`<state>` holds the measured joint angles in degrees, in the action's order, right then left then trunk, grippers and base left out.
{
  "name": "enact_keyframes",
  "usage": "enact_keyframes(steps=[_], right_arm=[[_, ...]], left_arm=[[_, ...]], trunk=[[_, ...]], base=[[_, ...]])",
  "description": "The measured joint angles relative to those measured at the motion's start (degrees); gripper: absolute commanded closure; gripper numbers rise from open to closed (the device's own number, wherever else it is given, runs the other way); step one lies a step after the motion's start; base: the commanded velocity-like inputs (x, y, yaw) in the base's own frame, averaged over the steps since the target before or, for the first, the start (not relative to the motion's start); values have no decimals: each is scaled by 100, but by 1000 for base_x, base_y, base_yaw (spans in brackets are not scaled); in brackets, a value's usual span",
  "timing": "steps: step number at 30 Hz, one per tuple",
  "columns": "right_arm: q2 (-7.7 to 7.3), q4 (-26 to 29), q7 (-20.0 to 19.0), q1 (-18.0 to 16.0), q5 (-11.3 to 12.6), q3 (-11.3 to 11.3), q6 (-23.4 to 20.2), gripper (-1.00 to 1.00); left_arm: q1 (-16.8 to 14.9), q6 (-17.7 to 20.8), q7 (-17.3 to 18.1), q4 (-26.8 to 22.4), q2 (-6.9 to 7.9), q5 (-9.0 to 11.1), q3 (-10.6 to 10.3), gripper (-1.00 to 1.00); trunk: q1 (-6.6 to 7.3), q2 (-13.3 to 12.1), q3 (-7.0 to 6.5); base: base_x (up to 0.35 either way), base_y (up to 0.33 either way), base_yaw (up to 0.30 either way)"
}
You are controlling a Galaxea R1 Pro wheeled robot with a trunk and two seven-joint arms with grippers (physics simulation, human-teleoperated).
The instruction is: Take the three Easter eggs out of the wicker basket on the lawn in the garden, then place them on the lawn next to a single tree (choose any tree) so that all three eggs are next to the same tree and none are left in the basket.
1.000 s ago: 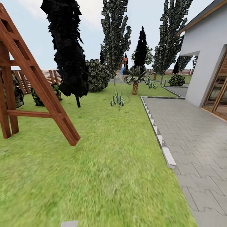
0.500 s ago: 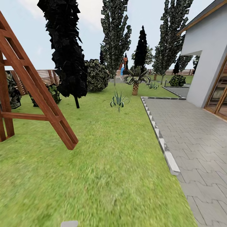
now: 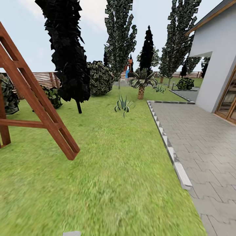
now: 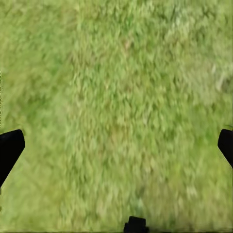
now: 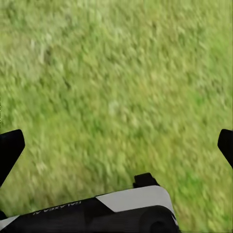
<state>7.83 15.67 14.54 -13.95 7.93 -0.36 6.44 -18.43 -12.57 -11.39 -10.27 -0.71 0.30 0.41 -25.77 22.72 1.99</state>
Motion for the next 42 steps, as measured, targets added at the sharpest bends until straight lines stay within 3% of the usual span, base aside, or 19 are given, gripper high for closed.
enact_keyframes(steps=[3, 8, 17, 36, 40, 42], right_arm=[[32, -97, -12, 45, -38, -86, -2, -100], [-9, -259, -13, 53, -53, -52, -41, -100], [-40, -549, -13, 56, -61, -48, -28, -100], [-40, -544, 12, 56, 42, 17, -53, -100], [-30, -513, 24, 57, 55, 24, -137, -100], [-40, -505, 22, 48, 64, 30, -335, -100]], left_arm=[[100, 98, -9, 98, -47, 47, 64, -100], [255, 103, -2, 260, -72, -36, -36, -100], [266, 90, 6, 489, -77, -47, -55, -100], [259, 102, 18, 467, -70, -45, -23, -100], [238, 355, 14, 430, -65, -39, -17, -100], [225, 712, 16, 348, -58, -39, -17, -100]], trunk=[[5, 8, 1], [6, 8, 1], [6, 8, 0], [6, 8, 1], [6, 8, 1], [6, 8, 0]], base=[[258, 4, 0], [311, 48, 0], [332, 69, 0], [335, 13, 0], [336, 0, 0], [336, 0, 0]])
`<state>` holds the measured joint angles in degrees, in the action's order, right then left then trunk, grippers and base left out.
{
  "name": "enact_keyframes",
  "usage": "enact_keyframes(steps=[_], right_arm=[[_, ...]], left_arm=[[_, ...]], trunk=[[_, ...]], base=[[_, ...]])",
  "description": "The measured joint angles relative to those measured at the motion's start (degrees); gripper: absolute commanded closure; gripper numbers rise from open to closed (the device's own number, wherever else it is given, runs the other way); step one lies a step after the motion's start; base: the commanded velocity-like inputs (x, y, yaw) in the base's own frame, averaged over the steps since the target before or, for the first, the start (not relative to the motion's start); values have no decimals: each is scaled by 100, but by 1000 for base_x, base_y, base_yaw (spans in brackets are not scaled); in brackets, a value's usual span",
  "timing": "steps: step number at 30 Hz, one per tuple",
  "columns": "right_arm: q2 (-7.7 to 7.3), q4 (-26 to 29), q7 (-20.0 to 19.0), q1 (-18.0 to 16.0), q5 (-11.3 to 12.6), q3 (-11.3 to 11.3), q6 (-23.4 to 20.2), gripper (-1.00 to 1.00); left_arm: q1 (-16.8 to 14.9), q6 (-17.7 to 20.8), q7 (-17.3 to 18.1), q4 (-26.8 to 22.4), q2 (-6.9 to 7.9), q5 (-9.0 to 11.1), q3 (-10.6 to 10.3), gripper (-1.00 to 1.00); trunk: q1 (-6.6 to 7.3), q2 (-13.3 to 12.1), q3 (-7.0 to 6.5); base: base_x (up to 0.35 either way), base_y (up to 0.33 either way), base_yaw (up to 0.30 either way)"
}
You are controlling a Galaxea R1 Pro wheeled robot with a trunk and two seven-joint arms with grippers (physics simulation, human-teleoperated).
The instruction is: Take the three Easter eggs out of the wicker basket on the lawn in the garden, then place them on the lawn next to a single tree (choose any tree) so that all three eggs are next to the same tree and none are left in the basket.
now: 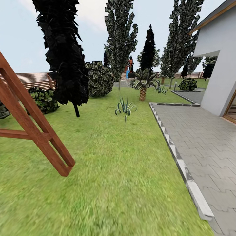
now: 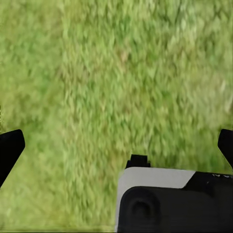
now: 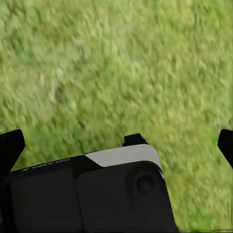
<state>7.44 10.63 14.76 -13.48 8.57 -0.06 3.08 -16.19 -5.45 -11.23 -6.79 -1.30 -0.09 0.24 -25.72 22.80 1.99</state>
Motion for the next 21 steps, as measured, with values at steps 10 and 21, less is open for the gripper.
enact_keyframes(steps=[10, 21], right_arm=[[-2, 518, 15, -288, 27, 15, -697, -100], [-4, 574, -2, -294, 22, 13, -645, -100]], left_arm=[[-23, 708, -8, -913, 40, 1, 0, -100], [-22, 701, -45, -965, 40, 6, 2, -100]], trunk=[[0, 0, 0], [0, 0, 0]], base=[[331, 0, 0], [306, 0, 0]])
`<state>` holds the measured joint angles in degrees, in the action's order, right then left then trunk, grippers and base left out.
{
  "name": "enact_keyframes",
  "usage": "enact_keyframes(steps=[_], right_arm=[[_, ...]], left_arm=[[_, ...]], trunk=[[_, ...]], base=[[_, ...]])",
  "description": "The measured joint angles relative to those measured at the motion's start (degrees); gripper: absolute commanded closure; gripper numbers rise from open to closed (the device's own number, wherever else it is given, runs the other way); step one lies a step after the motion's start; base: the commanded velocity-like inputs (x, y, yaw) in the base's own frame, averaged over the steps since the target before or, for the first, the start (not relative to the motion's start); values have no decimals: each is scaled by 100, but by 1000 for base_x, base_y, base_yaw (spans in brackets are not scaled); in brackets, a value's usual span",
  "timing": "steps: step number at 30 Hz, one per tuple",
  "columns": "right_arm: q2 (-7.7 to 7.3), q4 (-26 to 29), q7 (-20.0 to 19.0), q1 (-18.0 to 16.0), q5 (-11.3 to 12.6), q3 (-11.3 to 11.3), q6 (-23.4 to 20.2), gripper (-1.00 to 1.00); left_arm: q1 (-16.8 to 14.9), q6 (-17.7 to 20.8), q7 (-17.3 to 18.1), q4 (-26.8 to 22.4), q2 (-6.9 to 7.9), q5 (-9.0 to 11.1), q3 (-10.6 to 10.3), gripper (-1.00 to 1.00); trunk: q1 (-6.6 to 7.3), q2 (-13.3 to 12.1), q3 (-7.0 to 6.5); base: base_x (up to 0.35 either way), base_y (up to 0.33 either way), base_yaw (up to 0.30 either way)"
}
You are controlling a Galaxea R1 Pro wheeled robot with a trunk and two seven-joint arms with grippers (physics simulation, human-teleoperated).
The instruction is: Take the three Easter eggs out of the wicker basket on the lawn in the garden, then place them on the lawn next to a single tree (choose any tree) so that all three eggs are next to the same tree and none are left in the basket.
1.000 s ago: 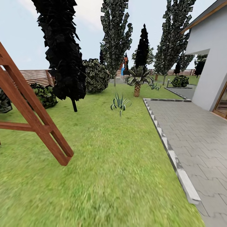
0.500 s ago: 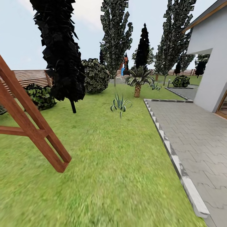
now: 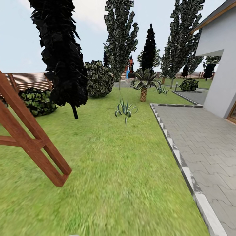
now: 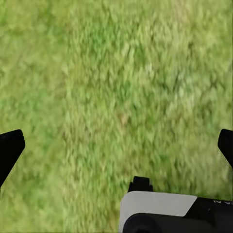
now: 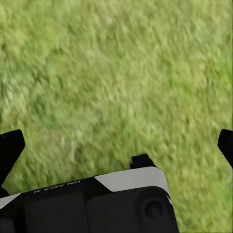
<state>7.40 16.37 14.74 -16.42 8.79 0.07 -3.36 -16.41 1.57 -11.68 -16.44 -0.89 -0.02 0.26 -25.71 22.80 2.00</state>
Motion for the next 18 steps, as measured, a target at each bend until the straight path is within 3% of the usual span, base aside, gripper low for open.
enact_keyframes(steps=[6, 14, 18], right_arm=[[-16, 3, 0, 26, -2, -9, 354, -100], [-12, 3, -3, 36, -3, -10, 414, -100], [-12, 0, -3, 37, -3, -12, 417, -100]], left_arm=[[0, -8, -1, -1, -5, 2, 3, -100], [0, -16, -1, -1, -4, 2, -1, -100], [1, -199, -1, 2, -5, 1, -1, -100]], trunk=[[0, 0, 0], [0, 0, 0], [0, 0, 0]], base=[[334, 0, 0], [336, 0, 0], [336, 0, 0]])
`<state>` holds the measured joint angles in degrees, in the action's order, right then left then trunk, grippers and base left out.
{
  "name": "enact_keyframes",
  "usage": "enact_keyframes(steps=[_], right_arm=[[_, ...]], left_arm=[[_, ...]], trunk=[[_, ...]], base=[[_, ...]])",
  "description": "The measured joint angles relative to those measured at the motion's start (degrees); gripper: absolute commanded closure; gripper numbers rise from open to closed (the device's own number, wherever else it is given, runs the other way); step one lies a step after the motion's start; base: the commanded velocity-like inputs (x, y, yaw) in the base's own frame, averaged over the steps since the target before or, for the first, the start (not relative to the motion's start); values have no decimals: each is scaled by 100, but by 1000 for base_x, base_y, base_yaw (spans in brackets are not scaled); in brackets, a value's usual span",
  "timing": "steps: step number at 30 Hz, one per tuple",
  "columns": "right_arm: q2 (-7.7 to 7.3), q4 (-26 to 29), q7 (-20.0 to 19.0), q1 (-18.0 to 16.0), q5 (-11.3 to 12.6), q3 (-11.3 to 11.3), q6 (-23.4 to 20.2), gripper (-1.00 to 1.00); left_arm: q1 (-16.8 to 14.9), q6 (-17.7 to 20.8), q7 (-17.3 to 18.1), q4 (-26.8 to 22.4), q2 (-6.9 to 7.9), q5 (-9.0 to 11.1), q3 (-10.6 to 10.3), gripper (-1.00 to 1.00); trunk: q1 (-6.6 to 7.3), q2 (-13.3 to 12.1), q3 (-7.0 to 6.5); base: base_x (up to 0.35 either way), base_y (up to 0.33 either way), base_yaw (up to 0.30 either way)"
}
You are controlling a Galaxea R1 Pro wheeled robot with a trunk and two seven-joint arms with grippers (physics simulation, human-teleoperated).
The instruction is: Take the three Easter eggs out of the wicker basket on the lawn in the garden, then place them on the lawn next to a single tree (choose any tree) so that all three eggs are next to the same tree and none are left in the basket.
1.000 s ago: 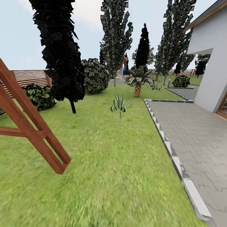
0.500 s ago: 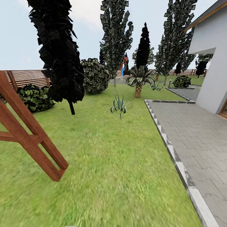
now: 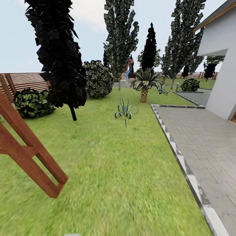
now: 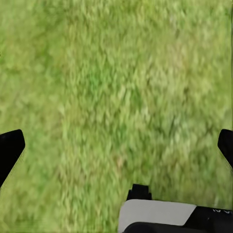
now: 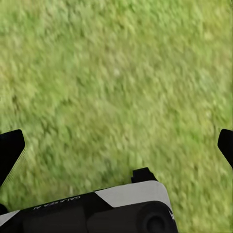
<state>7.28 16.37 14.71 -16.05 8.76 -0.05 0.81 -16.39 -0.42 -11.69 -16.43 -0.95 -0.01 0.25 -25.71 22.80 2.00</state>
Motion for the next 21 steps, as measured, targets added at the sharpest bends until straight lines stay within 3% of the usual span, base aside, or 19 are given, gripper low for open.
enact_keyframes(steps=[21], right_arm=[[5, -41, -8, 0, 0, -1, 23, -100]], left_arm=[[1, -132, 2, 4, -11, -7, -28, -100]], trunk=[[0, 0, 56]], base=[[336, 0, 0]])
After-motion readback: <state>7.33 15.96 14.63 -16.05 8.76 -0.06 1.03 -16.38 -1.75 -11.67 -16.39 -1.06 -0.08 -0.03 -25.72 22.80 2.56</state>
